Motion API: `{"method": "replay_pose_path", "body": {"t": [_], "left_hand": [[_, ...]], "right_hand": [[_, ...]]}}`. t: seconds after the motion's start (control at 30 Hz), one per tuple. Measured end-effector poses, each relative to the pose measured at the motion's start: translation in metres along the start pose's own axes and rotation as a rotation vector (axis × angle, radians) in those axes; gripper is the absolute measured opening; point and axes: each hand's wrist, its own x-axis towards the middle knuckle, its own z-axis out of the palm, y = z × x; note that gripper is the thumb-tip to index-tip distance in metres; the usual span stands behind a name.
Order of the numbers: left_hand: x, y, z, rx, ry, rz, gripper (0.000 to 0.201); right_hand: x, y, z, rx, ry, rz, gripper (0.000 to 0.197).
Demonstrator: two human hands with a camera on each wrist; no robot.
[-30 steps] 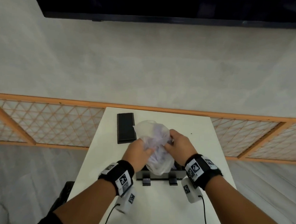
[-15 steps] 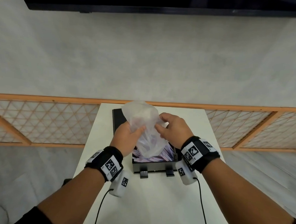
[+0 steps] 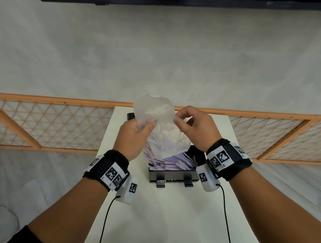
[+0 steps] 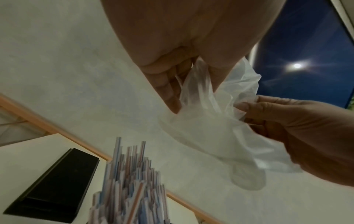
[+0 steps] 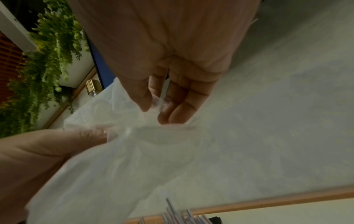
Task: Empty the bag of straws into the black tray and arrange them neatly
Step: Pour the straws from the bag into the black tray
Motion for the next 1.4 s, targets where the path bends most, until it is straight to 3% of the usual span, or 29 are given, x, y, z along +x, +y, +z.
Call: {"method": "replay_pose_path", "body": {"t": [0.23,0.4,0.47,0.53,0.67,0.77,0.87,0.93,1.0,1.07,1.17,1.23,1.4], "left_hand": [[-0.009,0.004,-0.031,-0.329,0.196,-0.098,0.018],[-0.038,-0.022,-0.065,-0.395,0.347,-0.159,0.020],[-0.052,-0.046,-0.078,-0.294,0.442,-0.258,0.020],[-0.067,-0.081,-0.089,-0.272,0.497,-0.461,0.025],[-0.094,-0.144,-0.091,-0.371,0.389,-0.857,0.040],[-0.106,-0.166,-0.076,-0.306,0.240,-0.943,0.032],[-0.106,-0.177,-0.064,-0.170,0.098,-1.031,0.036],[-0.102,-0.187,-0.061,0.010,0.035,-1.040,0.061],[-0.097,-0.187,-0.058,0.179,0.061,-1.005,0.088],[-0.097,-0.176,-0.055,0.260,0.148,-0.925,0.091],[-0.102,-0.160,-0.052,0.224,0.233,-0.754,0.080],[-0.108,-0.154,-0.052,0.226,0.243,-0.621,0.068],[-0.131,-0.124,-0.034,0.191,0.107,-0.411,0.019]], "right_hand": [[-0.032,-0.017,-0.016,0.180,0.079,0.015,0.012],[-0.096,0.000,-0.017,0.325,0.008,0.053,0.013],[-0.128,0.023,-0.008,0.270,-0.062,0.094,0.009],[-0.161,0.052,0.006,0.214,-0.160,0.186,0.006],[-0.222,0.109,0.033,0.010,-0.339,0.343,0.018],[-0.257,0.136,0.043,-0.074,-0.447,0.461,0.023],[-0.275,0.144,0.046,-0.104,-0.455,0.562,0.028],[-0.275,0.150,0.044,-0.115,-0.443,0.572,0.039],[-0.267,0.160,0.038,-0.122,-0.379,0.593,0.047],[-0.251,0.167,0.030,-0.136,-0.239,0.610,0.045],[-0.215,0.168,0.015,-0.139,-0.004,0.603,0.054],[-0.186,0.162,0.005,-0.159,0.071,0.578,0.055],[-0.126,0.159,0.004,-0.236,0.034,0.502,0.048]]}}
